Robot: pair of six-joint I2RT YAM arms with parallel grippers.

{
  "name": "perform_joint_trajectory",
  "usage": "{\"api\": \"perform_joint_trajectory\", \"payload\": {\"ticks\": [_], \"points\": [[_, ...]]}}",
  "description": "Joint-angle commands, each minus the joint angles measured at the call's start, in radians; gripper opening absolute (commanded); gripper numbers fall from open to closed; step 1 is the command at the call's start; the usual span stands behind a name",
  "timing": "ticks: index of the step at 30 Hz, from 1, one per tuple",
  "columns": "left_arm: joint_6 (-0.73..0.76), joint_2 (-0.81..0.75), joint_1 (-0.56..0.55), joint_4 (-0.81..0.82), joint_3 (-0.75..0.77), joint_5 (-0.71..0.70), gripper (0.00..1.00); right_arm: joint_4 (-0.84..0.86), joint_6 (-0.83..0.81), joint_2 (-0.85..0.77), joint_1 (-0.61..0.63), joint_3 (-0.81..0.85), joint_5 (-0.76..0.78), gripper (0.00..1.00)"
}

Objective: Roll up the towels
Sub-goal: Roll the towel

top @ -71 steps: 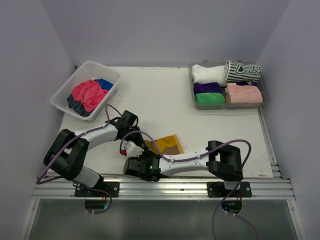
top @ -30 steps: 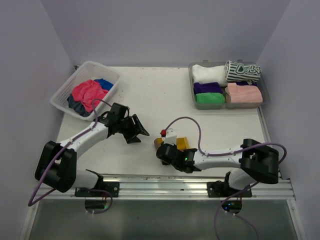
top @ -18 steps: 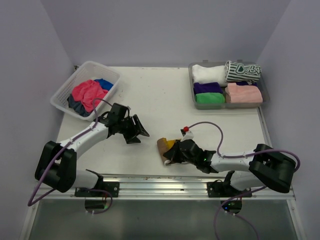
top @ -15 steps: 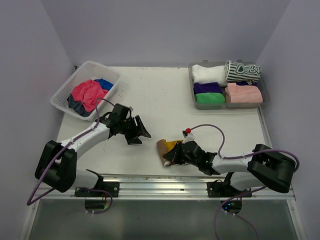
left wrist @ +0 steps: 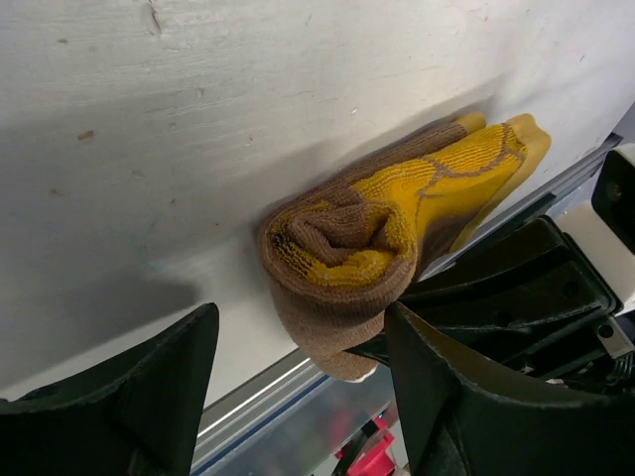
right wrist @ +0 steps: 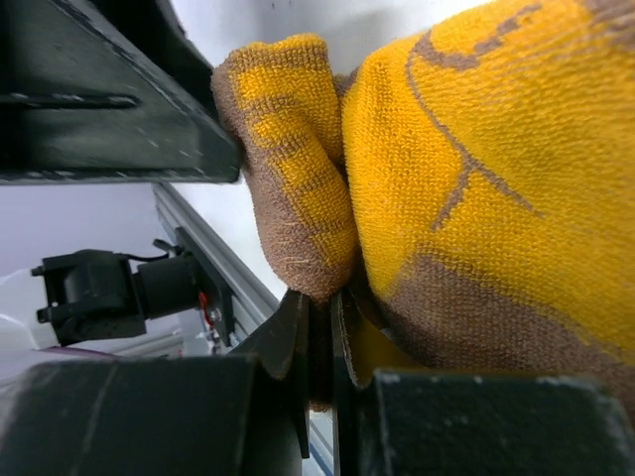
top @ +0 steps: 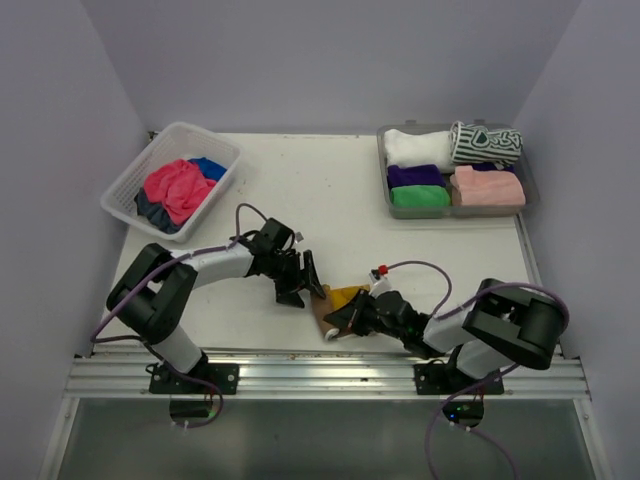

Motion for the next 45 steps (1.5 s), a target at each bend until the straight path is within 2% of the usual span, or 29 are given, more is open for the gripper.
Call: {"api": "perform_joint_trajectory", "payload": {"ticks": [1, 5, 10, 13, 14, 15, 16, 18, 19, 22, 23, 24, 25, 26, 28, 29, 32, 36, 38, 42, 44, 45], "points": [[0.021, 0.04, -0.023, 0.071, 0.027, 0.039, 0.7, 0.107, 0.039, 0.11, -0.007, -0.045, -0.049, 0.0], [0.015, 0.077, -0.035, 0.08, 0.038, 0.031, 0.61, 0.377, 0.084, 0.292, -0.011, -0.071, -0.079, 0.0], [-0.004, 0.102, -0.046, 0.083, 0.044, 0.017, 0.36, 0.693, 0.156, 0.546, -0.013, -0.08, -0.103, 0.0], [-0.013, 0.105, -0.046, 0.074, 0.052, 0.007, 0.16, 0.697, 0.157, 0.588, -0.014, -0.055, -0.131, 0.0], [-0.013, 0.105, -0.046, 0.069, 0.052, 0.003, 0.04, 0.688, 0.151, 0.565, -0.013, -0.054, -0.131, 0.02], [-0.015, 0.102, -0.046, 0.064, 0.054, -0.007, 0.0, 0.677, 0.139, 0.551, -0.014, -0.054, -0.131, 0.06], [-0.019, 0.097, -0.045, 0.051, 0.052, -0.018, 0.0, 0.657, 0.131, 0.535, -0.014, -0.052, -0.131, 0.16], [-0.027, 0.083, -0.046, 0.037, 0.049, -0.044, 0.0, 0.556, 0.106, 0.467, -0.014, -0.04, -0.131, 0.25], [-0.033, 0.079, -0.045, 0.022, 0.049, -0.055, 0.0, 0.513, 0.096, 0.435, -0.014, -0.034, -0.128, 0.34], [-0.039, 0.054, -0.032, -0.029, 0.038, -0.105, 0.0, 0.257, 0.027, 0.268, -0.013, 0.01, -0.117, 0.48], [-0.042, 0.045, -0.026, -0.035, 0.032, -0.115, 0.0, 0.041, 0.003, 0.219, -0.01, 0.058, -0.108, 0.51], [-0.045, 0.036, -0.01, -0.04, 0.023, -0.121, 0.0, -0.084, -0.061, 0.095, -0.005, 0.089, -0.094, 0.53], [-0.048, 0.013, 0.0, -0.052, 0.003, -0.133, 0.0, -0.215, -0.097, 0.039, 0.004, 0.124, -0.035, 0.57], [-0.053, 0.0, 0.007, -0.06, -0.006, -0.144, 0.0, -0.476, -0.134, -0.022, 0.015, 0.205, 0.002, 0.6], [-0.061, -0.035, 0.032, -0.092, -0.026, -0.179, 0.0, -0.667, -0.226, -0.137, 0.036, 0.276, 0.112, 0.61], [-0.067, -0.049, 0.04, -0.103, -0.034, -0.191, 0.0, -0.802, -0.249, -0.162, 0.038, 0.331, 0.137, 0.61], [-0.088, -0.098, 0.067, -0.132, -0.064, -0.22, 0.0, -1.031, -0.319, -0.203, 0.039, 0.427, 0.252, 0.59], [-0.11, -0.153, 0.101, -0.143, -0.104, -0.245, 0.0, -1.17, -0.339, -0.151, 0.039, 0.503, 0.311, 0.49], [-0.108, -0.167, 0.103, -0.152, -0.114, -0.247, 0.0, -1.201, -0.344, -0.103, 0.039, 0.53, 0.312, 0.48], [-0.107, -0.181, 0.103, -0.156, -0.126, -0.248, 0.0, -1.213, -0.385, -0.024, 0.039, 0.567, 0.32, 0.53], [-0.107, -0.184, 0.103, -0.161, -0.129, -0.25, 0.0, -1.199, -0.404, 0.007, 0.039, 0.581, 0.322, 0.49], [-0.105, -0.185, 0.103, -0.161, -0.13, -0.253, 0.0, -1.188, -0.421, 0.04, 0.039, 0.584, 0.32, 0.44]]}}
